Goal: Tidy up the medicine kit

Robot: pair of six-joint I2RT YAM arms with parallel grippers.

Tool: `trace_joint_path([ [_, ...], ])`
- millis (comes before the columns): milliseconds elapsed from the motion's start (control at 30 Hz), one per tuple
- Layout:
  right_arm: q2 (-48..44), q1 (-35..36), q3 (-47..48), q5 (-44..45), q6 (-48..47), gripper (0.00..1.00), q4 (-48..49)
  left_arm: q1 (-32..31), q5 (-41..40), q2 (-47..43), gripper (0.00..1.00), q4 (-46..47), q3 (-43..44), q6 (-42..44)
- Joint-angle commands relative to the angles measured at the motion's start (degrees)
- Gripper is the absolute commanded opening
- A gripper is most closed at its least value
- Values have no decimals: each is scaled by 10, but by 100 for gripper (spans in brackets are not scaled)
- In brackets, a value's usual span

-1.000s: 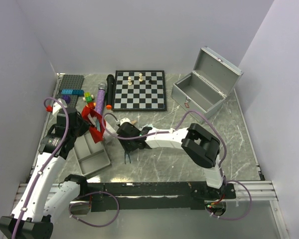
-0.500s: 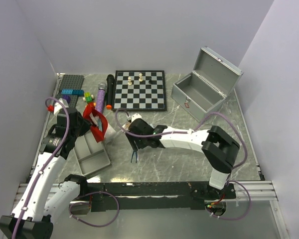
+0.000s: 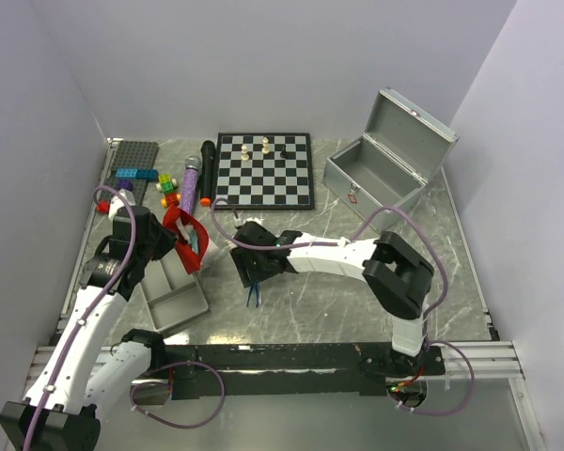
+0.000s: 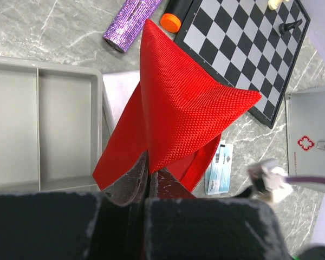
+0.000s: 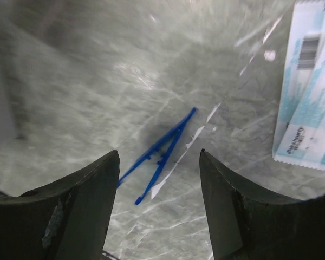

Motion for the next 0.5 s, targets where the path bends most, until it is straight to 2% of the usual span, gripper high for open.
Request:
trace_joint_path([
  [0, 28, 3, 33, -3, 16, 67, -33, 3, 15, -13, 1, 29, -5, 3],
  [200, 58, 3, 43, -21, 16, 63, -39, 3, 17, -23, 1, 28, -15, 1],
  [467, 66, 3, 32, -35, 9, 43, -47, 3, 22, -25, 1, 30, -19, 1],
])
